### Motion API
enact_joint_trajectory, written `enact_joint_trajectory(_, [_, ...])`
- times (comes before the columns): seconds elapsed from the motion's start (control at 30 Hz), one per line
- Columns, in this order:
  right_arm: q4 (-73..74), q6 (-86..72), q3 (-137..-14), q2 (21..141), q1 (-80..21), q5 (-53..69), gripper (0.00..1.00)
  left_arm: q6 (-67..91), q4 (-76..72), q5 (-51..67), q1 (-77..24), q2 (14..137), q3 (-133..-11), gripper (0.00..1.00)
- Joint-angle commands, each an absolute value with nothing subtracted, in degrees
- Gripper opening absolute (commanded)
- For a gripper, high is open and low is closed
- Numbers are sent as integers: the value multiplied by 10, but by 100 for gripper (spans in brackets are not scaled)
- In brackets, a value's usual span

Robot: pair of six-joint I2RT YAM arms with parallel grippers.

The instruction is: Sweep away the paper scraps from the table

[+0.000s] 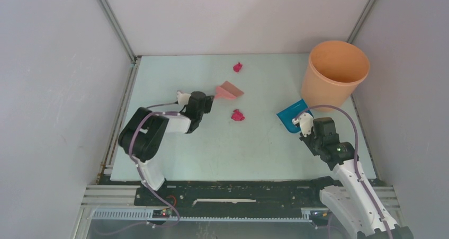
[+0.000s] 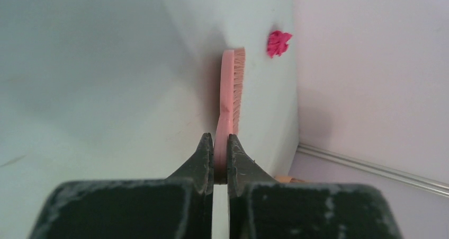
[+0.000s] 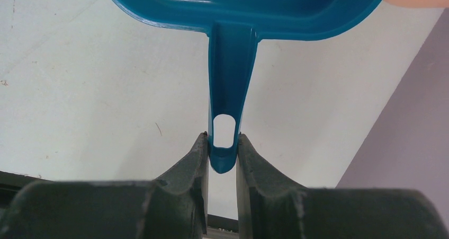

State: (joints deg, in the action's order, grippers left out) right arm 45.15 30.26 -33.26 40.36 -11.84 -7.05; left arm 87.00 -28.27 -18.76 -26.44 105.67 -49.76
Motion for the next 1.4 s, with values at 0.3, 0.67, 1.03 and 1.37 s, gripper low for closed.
enact_joint_trajectory(0.3, [432, 291, -331, 383, -119, -73, 0, 732, -262, -218, -281, 771, -339, 0])
enact_joint_trajectory(0.67, [432, 291, -331, 395, -125, -71, 0, 666, -250, -244, -266, 989, -650, 0])
enact_joint_trajectory(1.03, [430, 291, -329, 400, -125, -75, 0, 808, -242, -191, -245, 1288, -877, 0])
enact_joint_trajectory(1.37, [429, 291, -328, 407, -153, -73, 0, 834, -242, -194, -238, 1153, -658, 0])
